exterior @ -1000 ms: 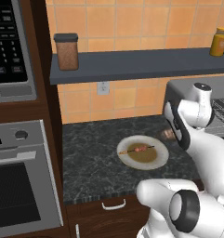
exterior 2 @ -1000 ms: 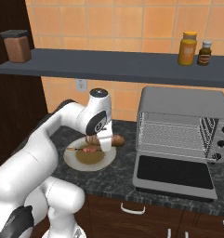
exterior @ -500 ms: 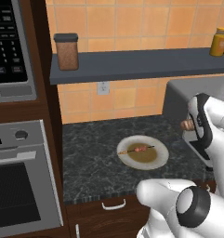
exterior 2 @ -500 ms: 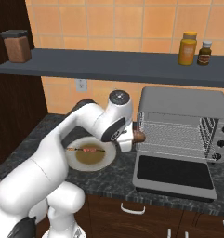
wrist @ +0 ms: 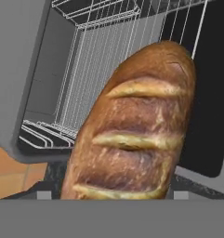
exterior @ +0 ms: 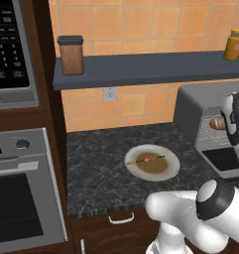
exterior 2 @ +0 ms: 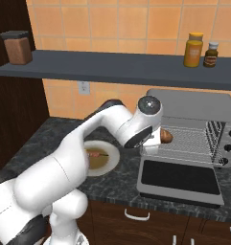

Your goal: Pick up the kebab skewer and baguette bread, and place them inside the toaster oven. Close the toaster oven door and start by setting the timer.

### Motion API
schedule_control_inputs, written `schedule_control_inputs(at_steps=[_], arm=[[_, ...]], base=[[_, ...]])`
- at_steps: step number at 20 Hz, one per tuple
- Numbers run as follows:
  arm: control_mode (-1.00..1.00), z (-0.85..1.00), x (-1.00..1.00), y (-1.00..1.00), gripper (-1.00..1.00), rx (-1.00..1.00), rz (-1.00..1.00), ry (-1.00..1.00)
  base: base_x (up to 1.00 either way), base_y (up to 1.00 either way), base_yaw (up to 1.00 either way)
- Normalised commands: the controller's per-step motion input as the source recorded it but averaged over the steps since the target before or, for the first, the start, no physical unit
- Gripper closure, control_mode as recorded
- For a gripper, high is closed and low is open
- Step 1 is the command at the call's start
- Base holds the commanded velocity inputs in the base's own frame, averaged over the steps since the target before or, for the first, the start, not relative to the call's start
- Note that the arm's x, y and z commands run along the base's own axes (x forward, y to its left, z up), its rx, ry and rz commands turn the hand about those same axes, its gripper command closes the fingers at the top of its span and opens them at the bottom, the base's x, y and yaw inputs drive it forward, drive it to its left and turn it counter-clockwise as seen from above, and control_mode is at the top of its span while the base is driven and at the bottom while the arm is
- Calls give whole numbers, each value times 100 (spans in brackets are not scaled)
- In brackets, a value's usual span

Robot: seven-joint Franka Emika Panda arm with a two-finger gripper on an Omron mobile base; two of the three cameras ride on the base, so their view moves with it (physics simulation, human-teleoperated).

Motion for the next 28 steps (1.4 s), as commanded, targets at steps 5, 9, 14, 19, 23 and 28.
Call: schedule_control_inputs(at_steps=[5, 9, 14, 19, 23, 28], arm=[[-100, -9, 26, -70, 100, 0, 1, -4], [-100, -1, 30, -62, 100, 0, 1, 0], [-100, 0, 23, -49, 100, -2, 0, 0], [-100, -11, 50, -14, 100, -5, 0, 0], [-100, -17, 35, -12, 100, -1, 0, 0], [-100, -18, 29, -3, 100, -2, 0, 0]], base=[[0, 0, 0], [0, 0, 0], [0, 0, 0], [0, 0, 0], [0, 0, 0], [0, 0, 0]])
